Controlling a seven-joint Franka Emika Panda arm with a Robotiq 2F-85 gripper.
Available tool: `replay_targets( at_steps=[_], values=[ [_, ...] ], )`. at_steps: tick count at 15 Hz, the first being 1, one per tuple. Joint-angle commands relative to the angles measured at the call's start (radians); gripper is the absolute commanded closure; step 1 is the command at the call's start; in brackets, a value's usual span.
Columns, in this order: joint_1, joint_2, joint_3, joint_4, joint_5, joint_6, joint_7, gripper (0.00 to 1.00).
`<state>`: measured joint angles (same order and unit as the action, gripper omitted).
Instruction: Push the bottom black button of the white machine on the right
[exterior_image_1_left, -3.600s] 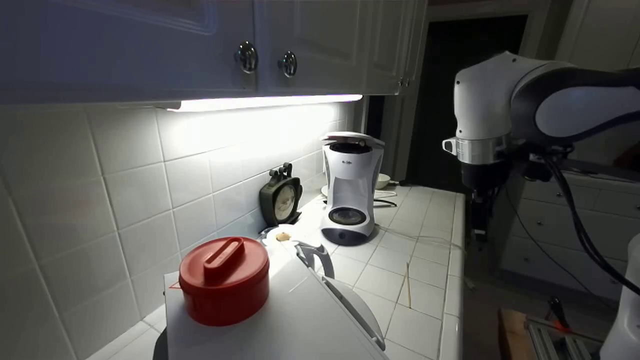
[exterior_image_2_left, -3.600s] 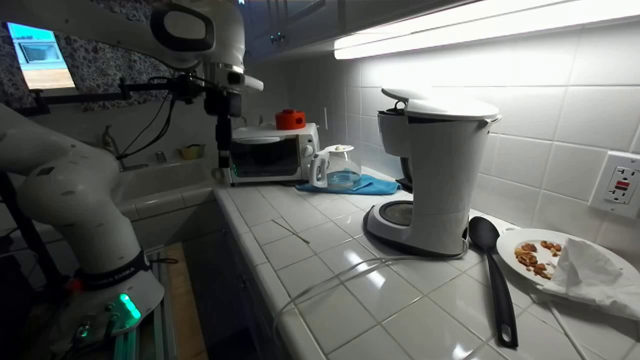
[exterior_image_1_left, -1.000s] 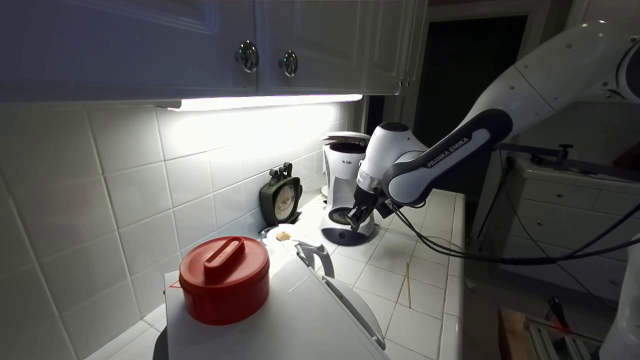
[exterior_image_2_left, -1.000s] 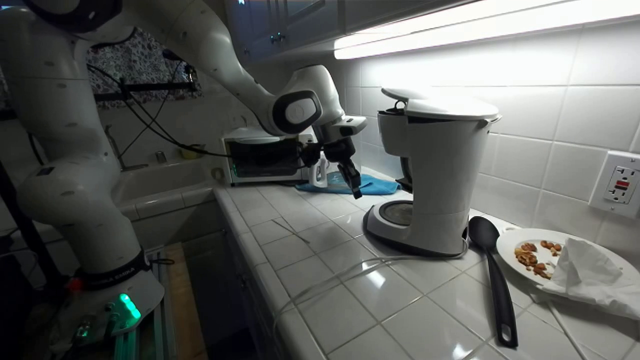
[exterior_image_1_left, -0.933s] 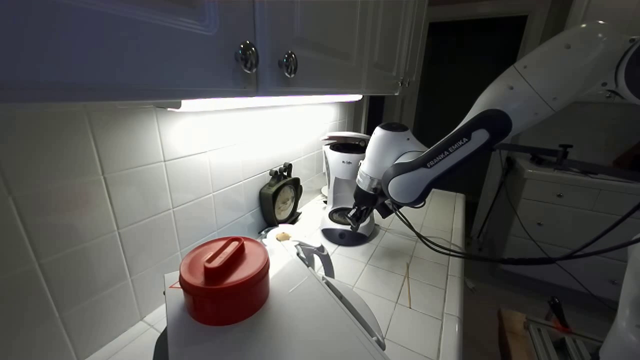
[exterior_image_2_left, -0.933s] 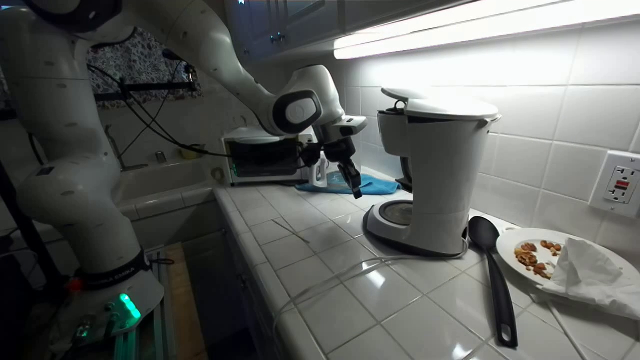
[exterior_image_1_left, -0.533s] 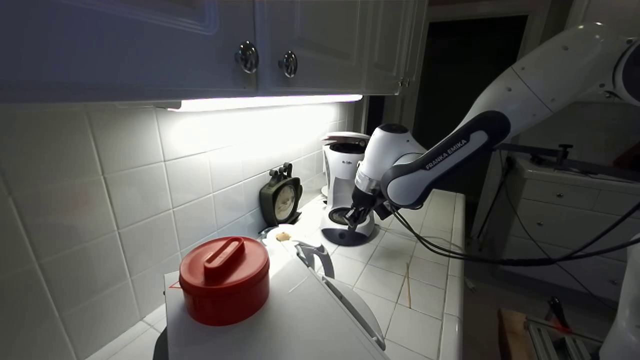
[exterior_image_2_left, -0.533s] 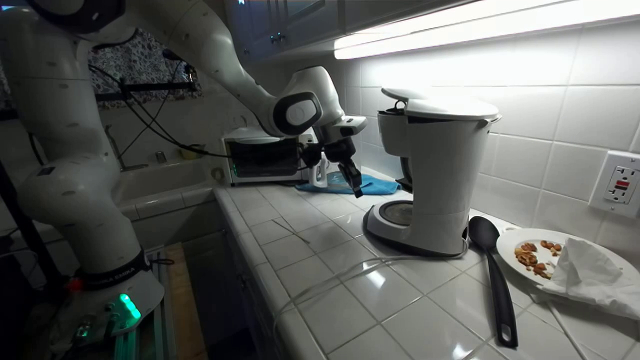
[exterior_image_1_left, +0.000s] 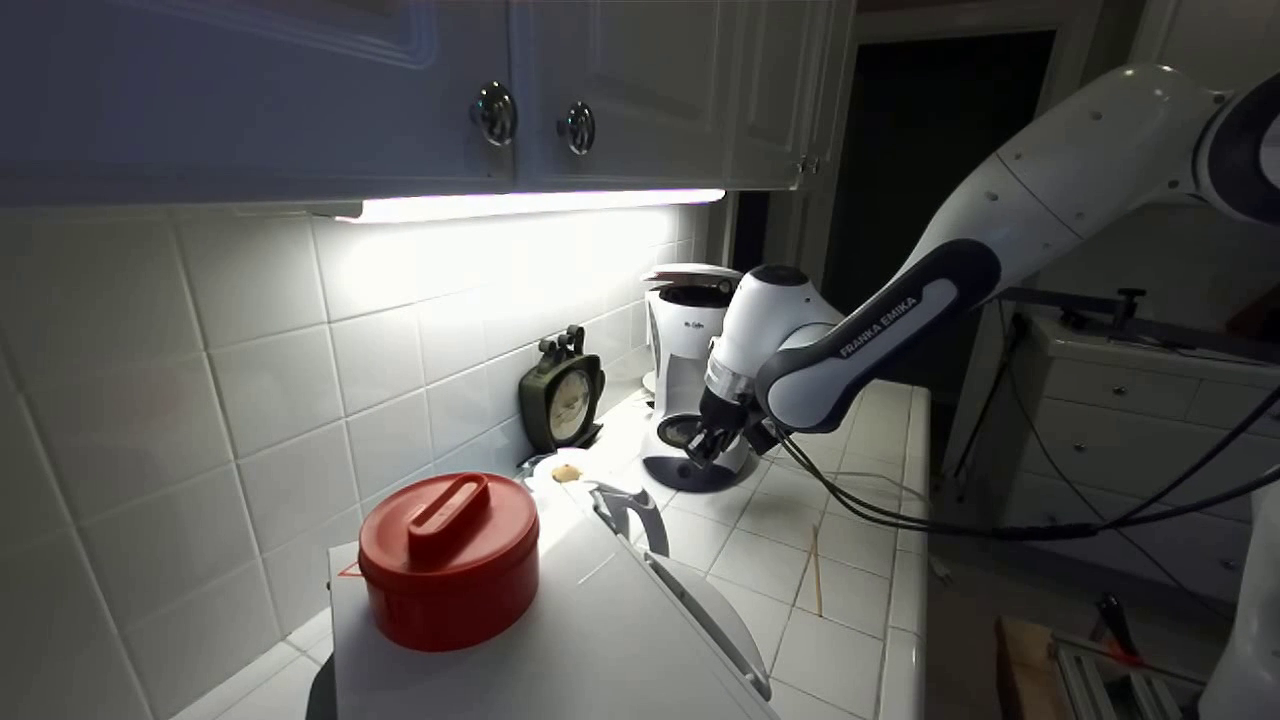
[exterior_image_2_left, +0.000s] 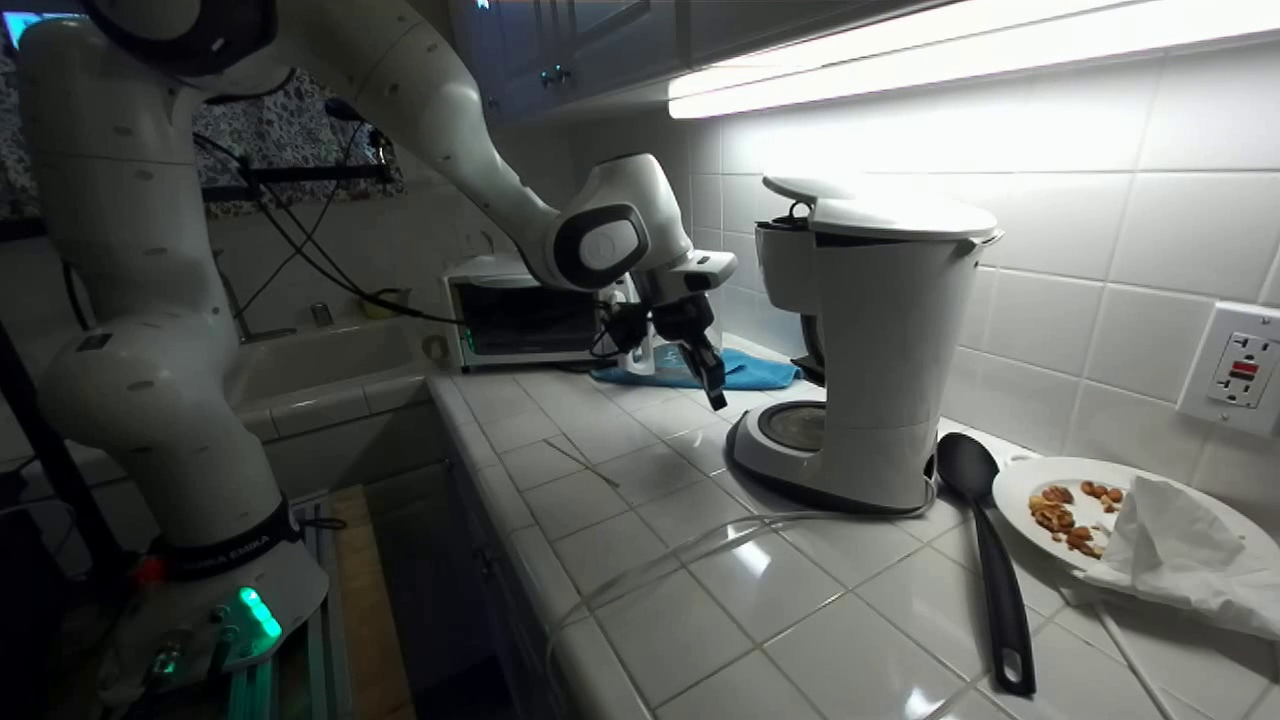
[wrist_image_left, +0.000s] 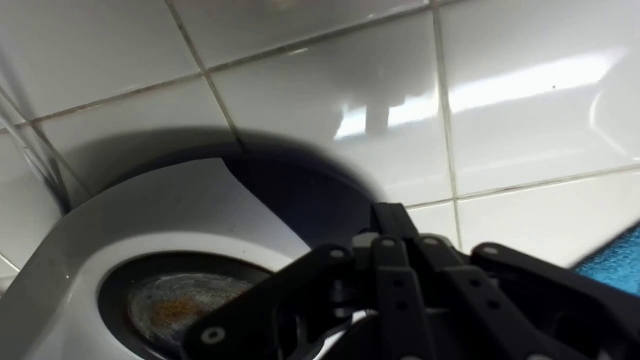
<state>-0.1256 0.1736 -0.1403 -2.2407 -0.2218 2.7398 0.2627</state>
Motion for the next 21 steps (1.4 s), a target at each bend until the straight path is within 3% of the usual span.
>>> replay_targets(
  at_steps=[1, 21],
  values=[
    [0.012, 0.05, -0.022, 0.044, 0.02, 0.039, -0.015, 0.96],
    [0.045, 0.139, -0.042, 0.13, 0.034, 0.063, -0.015, 0.97]
  ],
)
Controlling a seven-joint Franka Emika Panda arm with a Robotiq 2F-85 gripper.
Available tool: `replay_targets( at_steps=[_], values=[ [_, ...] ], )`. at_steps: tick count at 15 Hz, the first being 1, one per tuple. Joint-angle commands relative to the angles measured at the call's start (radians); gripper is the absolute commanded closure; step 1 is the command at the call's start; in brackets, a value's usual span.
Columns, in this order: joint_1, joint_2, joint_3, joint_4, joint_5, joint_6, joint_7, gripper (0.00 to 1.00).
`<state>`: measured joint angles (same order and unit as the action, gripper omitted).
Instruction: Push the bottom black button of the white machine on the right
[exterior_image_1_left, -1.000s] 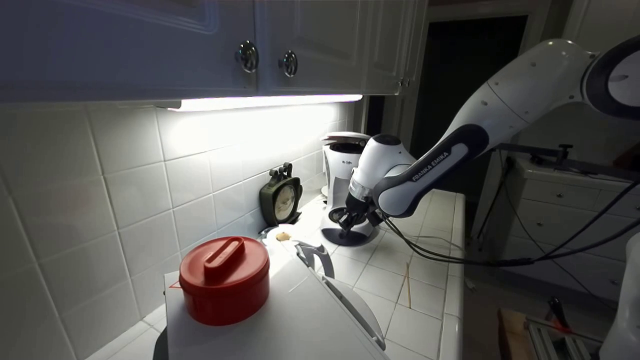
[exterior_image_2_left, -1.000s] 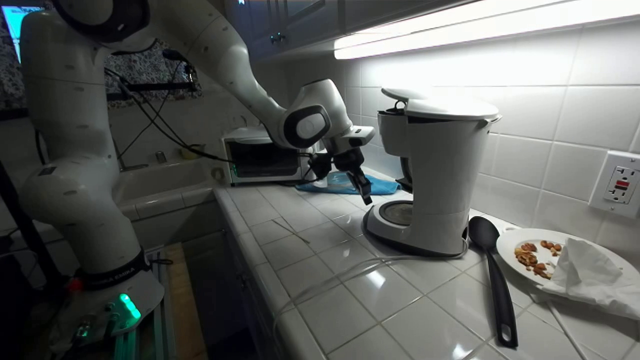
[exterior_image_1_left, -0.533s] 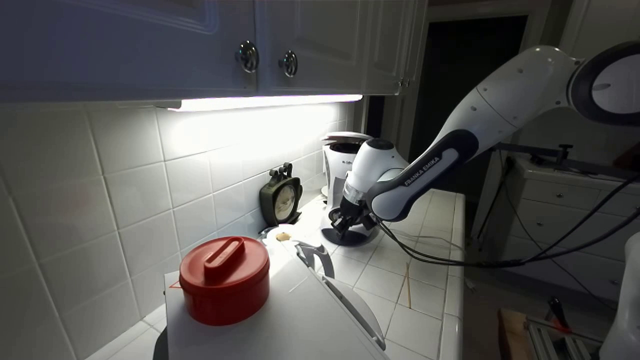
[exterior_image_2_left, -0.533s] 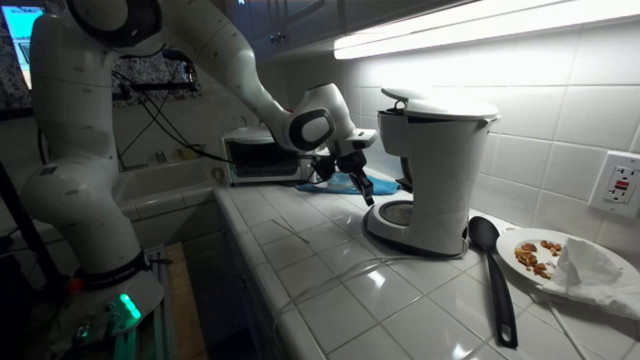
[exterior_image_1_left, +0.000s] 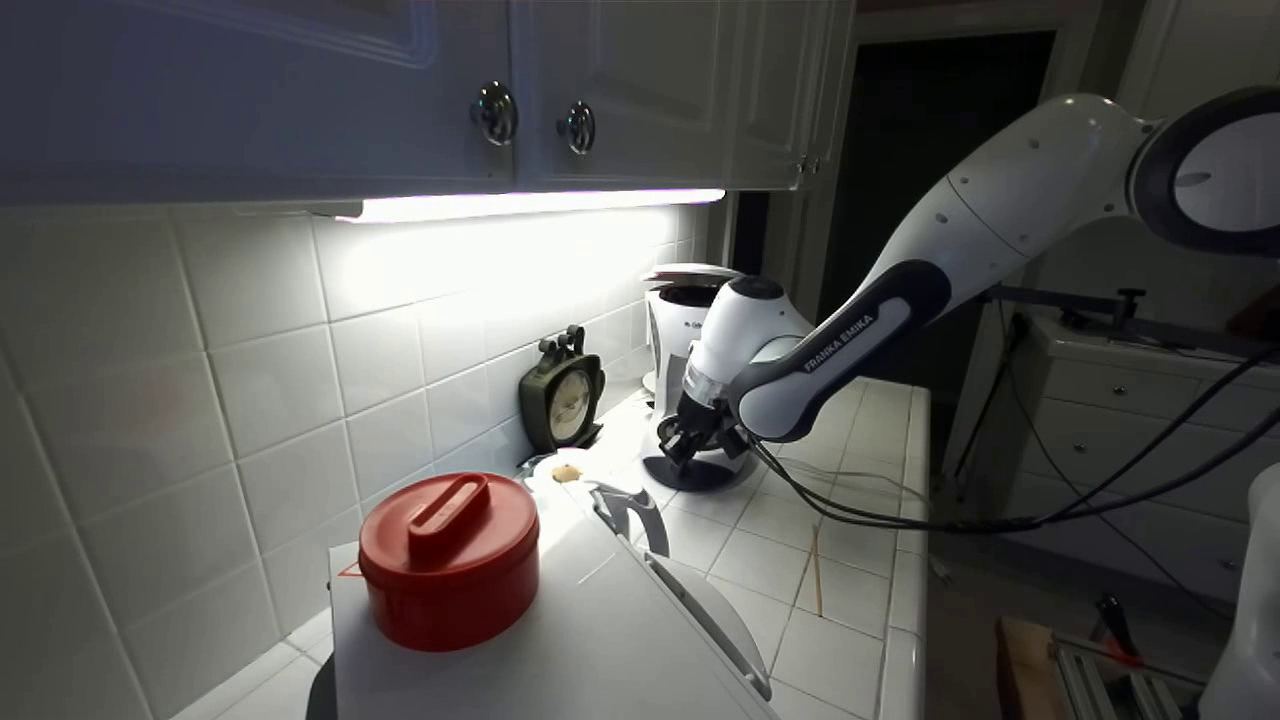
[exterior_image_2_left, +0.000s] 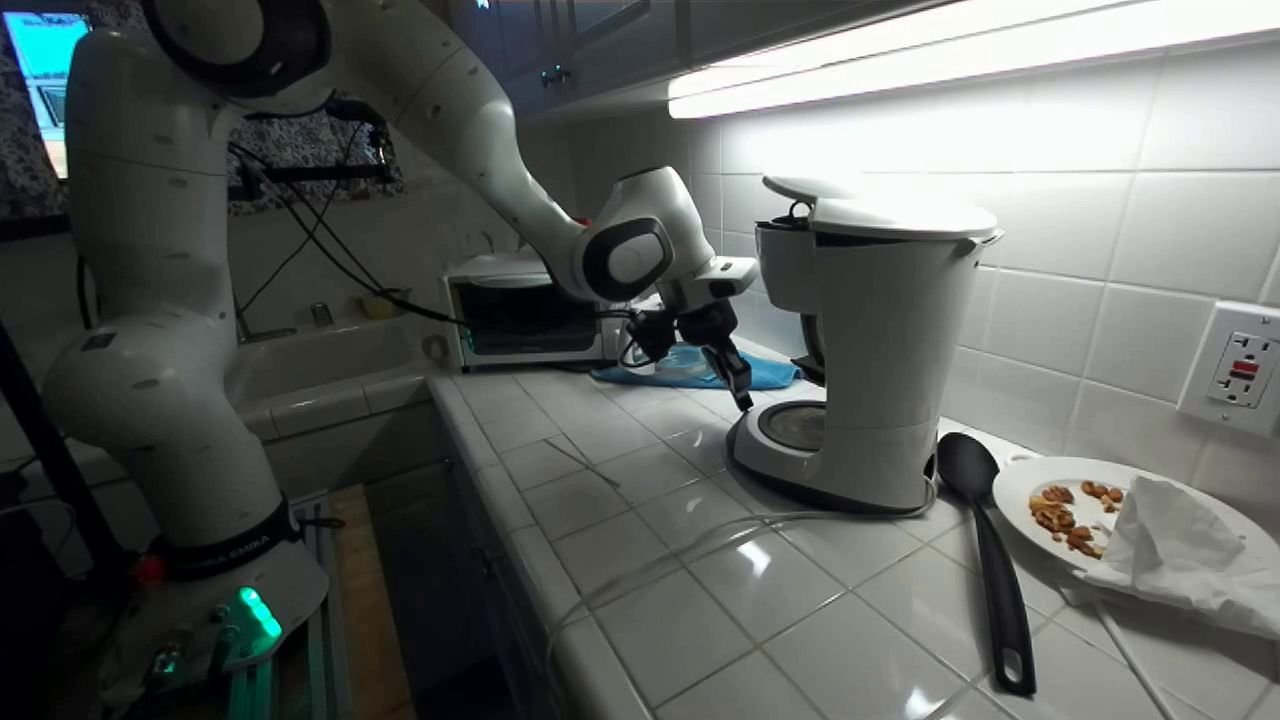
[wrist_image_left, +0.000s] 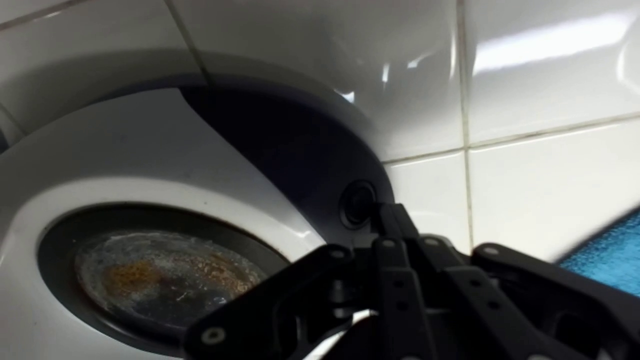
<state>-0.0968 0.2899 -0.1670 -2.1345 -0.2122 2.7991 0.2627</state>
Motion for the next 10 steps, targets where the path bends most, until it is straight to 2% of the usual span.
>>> replay_targets(
  at_steps=[1, 10],
  values=[
    [0.019, 0.023, -0.017, 0.022, 0.021, 0.004, -0.013, 0.97],
    [0.046, 0.01, -0.048, 0.018, -0.004, -0.015, 0.008, 0.97]
  ],
)
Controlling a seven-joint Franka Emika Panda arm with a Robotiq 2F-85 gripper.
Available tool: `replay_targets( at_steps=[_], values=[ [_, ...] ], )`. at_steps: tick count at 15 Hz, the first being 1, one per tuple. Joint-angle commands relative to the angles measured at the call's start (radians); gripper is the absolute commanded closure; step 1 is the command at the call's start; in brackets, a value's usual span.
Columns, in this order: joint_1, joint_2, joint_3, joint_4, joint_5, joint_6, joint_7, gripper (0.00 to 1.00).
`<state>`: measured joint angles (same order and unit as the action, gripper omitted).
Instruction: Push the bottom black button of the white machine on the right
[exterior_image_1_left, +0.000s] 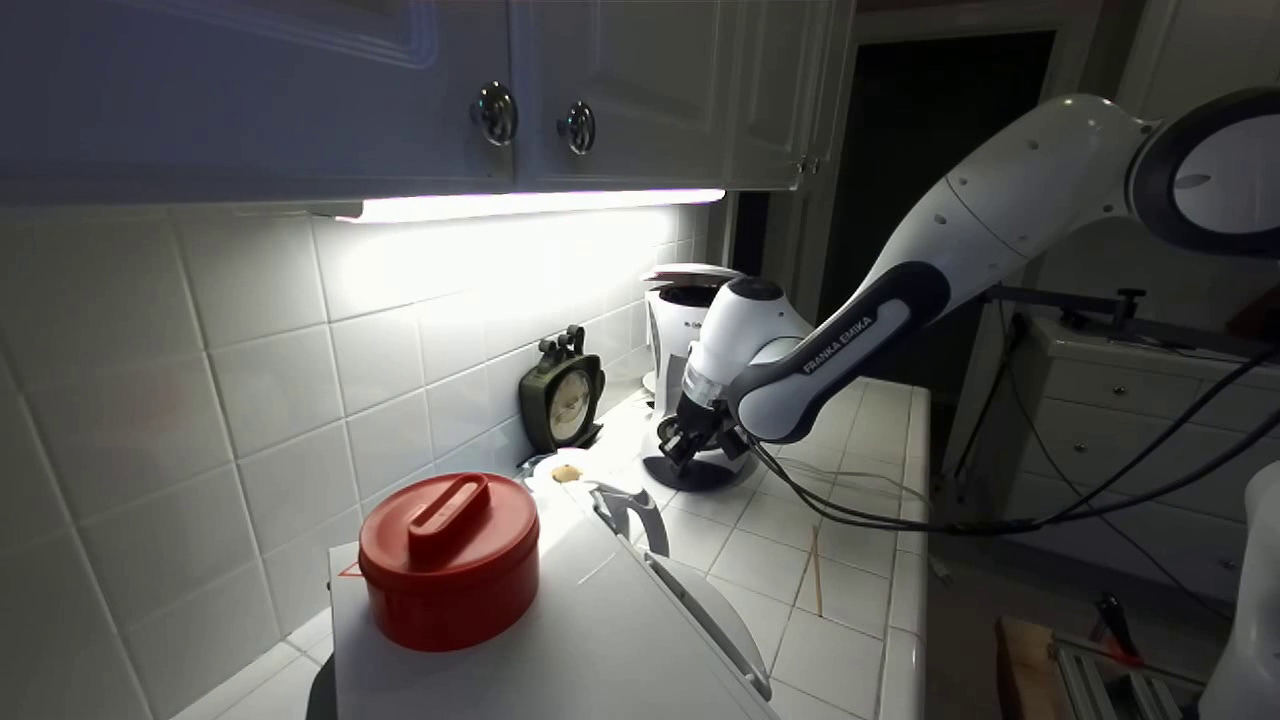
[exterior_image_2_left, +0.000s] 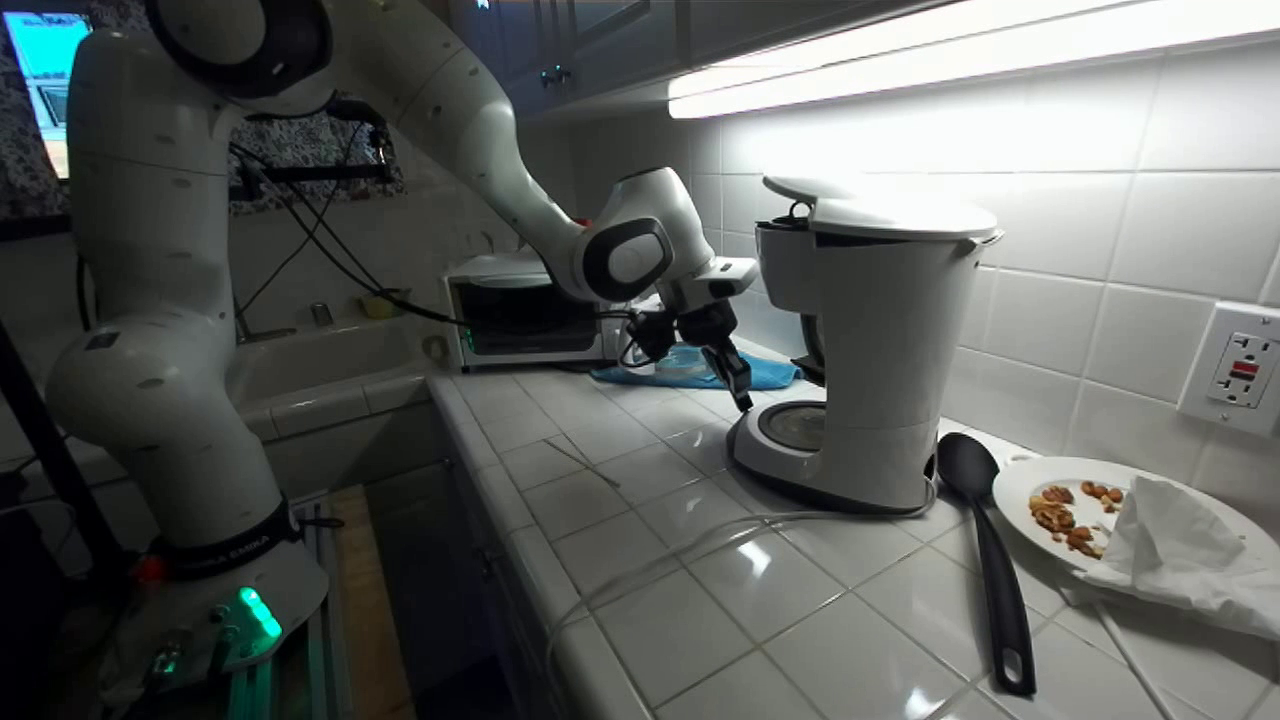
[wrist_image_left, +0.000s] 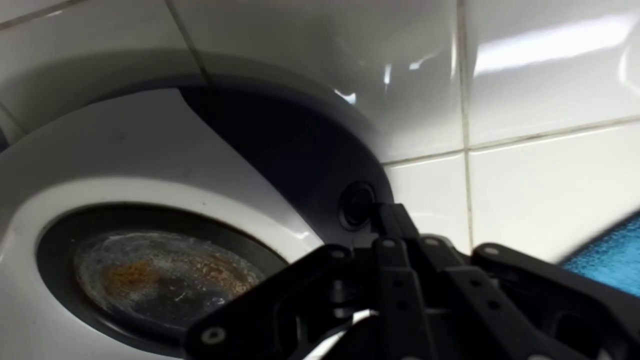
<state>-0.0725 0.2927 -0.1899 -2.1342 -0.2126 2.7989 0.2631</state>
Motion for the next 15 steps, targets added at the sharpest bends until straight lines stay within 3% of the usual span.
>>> replay_targets(
  at_steps=[1, 15],
  values=[
    [0.026, 0.006, -0.029, 0.017, -0.007, -0.021, 0.011, 0.97],
    [0.058, -0.027, -0.049, 0.008, -0.023, -0.066, 0.022, 0.97]
  ],
)
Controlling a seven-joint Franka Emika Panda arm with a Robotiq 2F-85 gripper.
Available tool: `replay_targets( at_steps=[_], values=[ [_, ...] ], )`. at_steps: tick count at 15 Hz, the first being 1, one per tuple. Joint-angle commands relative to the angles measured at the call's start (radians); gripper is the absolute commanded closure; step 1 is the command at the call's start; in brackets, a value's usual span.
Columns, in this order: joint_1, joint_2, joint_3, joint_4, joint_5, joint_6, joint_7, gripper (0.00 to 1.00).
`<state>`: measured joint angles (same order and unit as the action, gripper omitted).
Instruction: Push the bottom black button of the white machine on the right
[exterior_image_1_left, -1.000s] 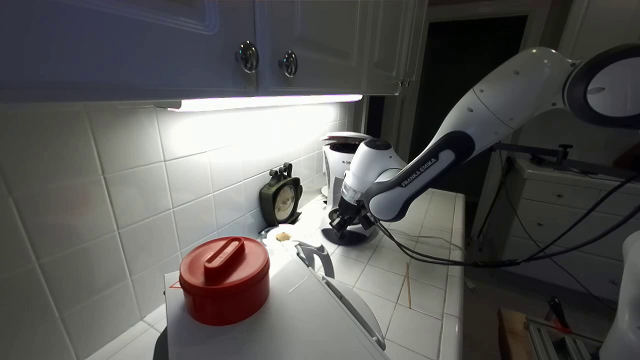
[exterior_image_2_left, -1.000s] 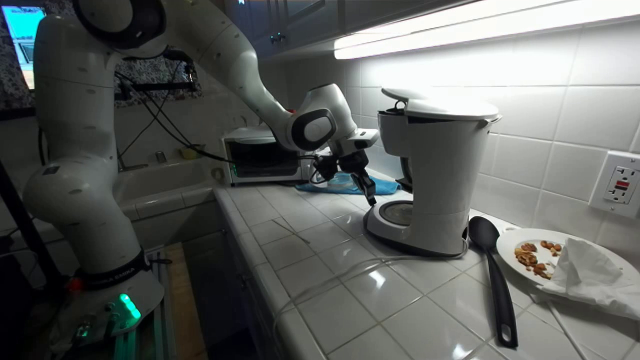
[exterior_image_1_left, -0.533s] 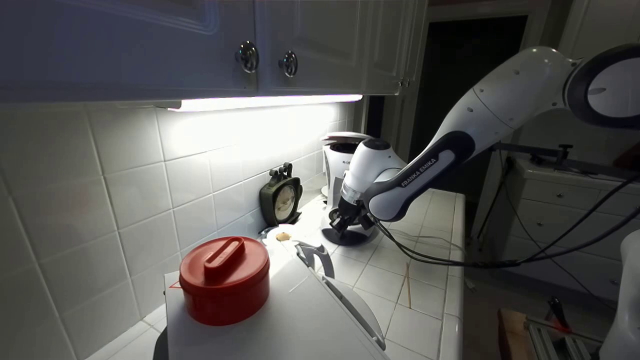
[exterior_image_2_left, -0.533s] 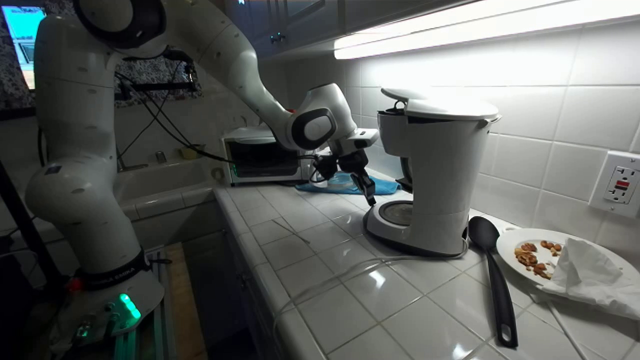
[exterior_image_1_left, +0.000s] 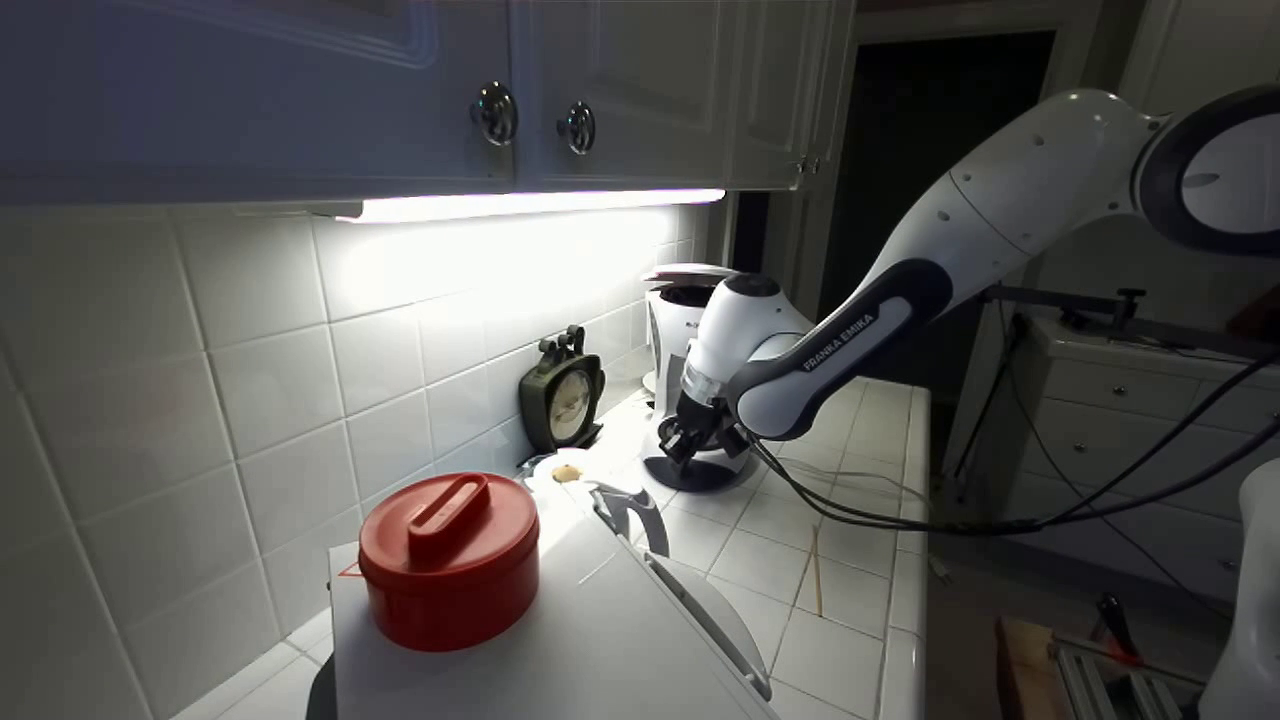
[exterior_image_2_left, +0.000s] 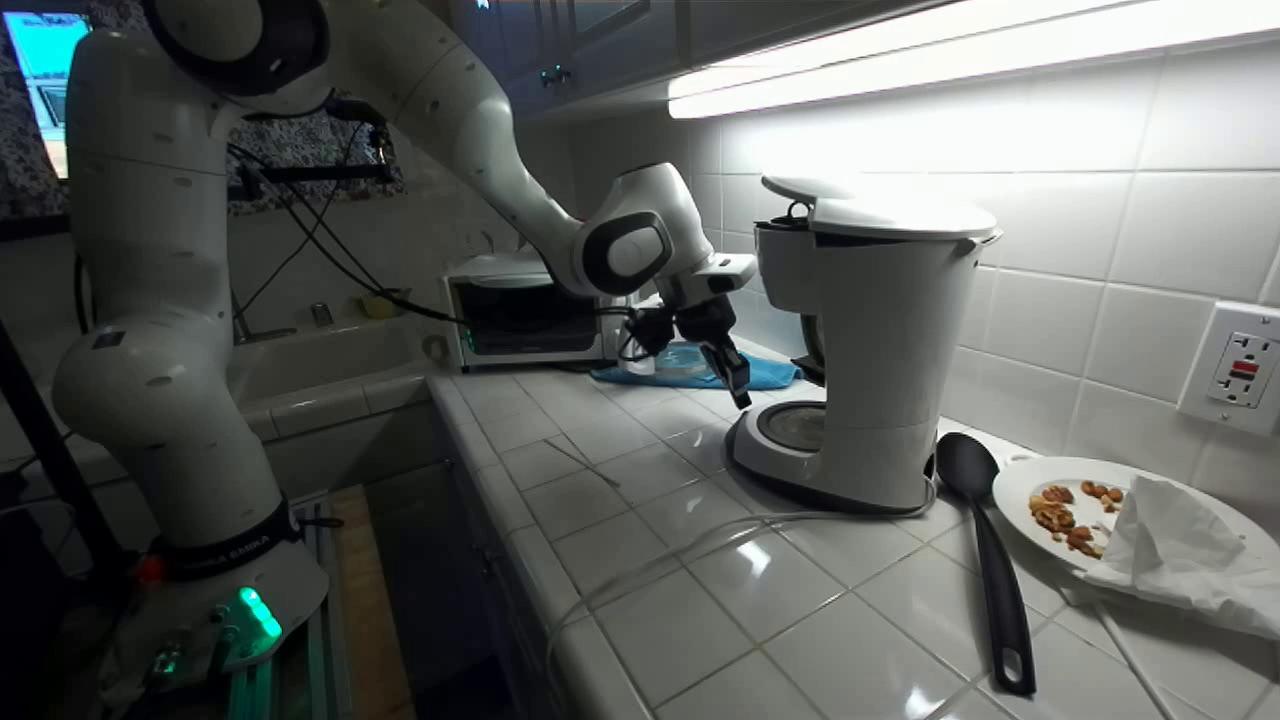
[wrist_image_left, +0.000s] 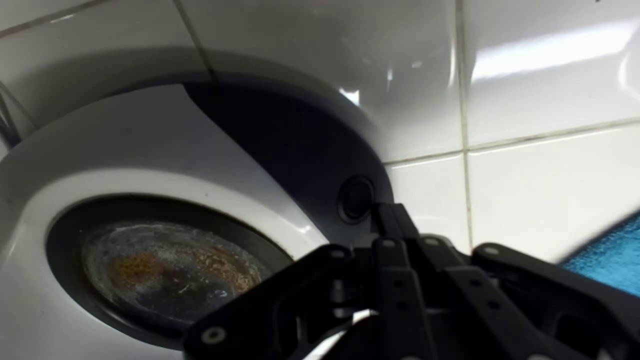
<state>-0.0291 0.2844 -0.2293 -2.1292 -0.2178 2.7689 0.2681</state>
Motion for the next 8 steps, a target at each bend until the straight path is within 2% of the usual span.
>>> replay_targets(
  at_steps=[1, 8],
  values=[
    [0.019, -0.021, -0.015, 0.003, -0.027, -0.043, 0.023, 0.97],
    [0.017, -0.016, -0.025, 0.003, -0.051, -0.076, 0.027, 0.97]
  ],
)
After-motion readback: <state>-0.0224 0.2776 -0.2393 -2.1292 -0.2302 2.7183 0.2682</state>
